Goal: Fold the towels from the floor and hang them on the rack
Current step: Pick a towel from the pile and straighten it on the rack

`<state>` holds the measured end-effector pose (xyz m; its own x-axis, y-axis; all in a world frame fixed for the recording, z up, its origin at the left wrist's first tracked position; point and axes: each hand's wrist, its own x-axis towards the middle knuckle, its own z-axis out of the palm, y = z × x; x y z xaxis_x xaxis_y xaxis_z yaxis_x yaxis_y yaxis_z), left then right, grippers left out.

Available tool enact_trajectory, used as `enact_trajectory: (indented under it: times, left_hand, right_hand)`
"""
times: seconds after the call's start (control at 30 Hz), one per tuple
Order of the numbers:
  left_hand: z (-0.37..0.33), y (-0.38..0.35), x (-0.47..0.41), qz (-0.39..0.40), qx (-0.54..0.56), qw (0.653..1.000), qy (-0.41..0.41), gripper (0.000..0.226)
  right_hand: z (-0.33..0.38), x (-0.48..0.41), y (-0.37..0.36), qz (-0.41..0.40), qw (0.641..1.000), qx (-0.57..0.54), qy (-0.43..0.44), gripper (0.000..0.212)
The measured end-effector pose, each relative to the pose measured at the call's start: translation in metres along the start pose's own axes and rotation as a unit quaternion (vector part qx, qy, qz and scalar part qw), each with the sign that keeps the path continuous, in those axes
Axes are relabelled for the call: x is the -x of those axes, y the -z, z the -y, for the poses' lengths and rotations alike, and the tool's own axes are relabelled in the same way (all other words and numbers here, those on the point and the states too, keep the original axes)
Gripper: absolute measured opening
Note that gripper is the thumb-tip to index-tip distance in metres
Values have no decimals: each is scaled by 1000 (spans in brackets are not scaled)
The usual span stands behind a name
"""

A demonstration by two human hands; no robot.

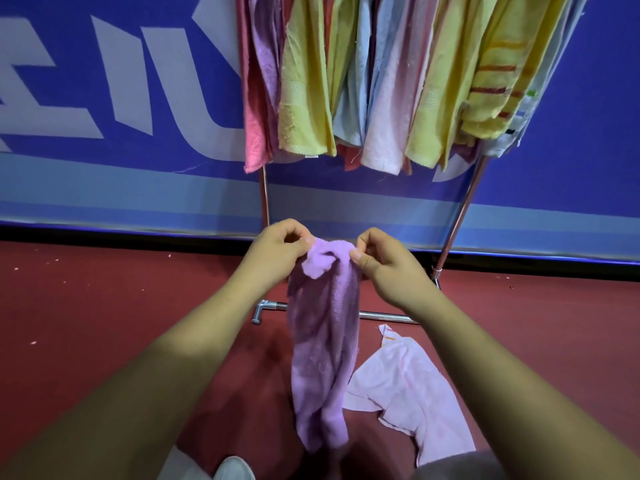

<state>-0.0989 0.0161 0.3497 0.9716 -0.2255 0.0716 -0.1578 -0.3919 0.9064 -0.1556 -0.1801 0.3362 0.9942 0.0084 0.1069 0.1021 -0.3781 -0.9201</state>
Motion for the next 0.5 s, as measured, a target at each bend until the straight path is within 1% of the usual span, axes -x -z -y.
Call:
enact_trajectory:
  times: [0.07, 0.13, 0.2, 0.23, 0.3, 0.33, 0.37, 0.4, 0.47, 0.5]
  left_hand:
    - [1, 0, -2, -6, -28, 999, -28, 19]
    - [0, -2, -2, 28, -16, 998, -50, 16]
    - [-2, -5, 1, 55, 0, 997, -58, 21]
    - [-2, -6, 1, 54, 4, 997, -58, 23]
    - [-2, -7, 2, 52, 16, 997, -60, 26]
    - [-2, -7, 2, 58, 24, 996, -65, 30]
    - [-2, -6, 1, 64, 28, 995, -71, 33]
    - [-3, -5, 1, 68, 24, 994, -80, 36]
    - [-4, -5, 1, 73, 15, 993, -89, 36]
    - [-5, -5, 1, 77, 14, 993, -88, 35]
  right_hand:
    - [-2, -1, 1, -15, 1000, -18, -8, 14]
    - [0, 0, 1, 3, 999, -49, -11, 6]
    - [4, 1, -2, 42, 996, -73, -8, 10]
    - [6, 2, -4, 60, 995, -79, -12, 10]
    - [12, 5, -10, 86, 993, -76, -18, 25]
    - [13, 6, -12, 94, 993, -68, -21, 28]
    - [12, 7, -13, 97, 993, -57, -21, 26]
    - [11, 6, -13, 93, 995, -42, -16, 19]
    - [6, 4, -11, 64, 998, -17, 1, 5]
    - [3, 3, -9, 47, 999, -6, 3, 5]
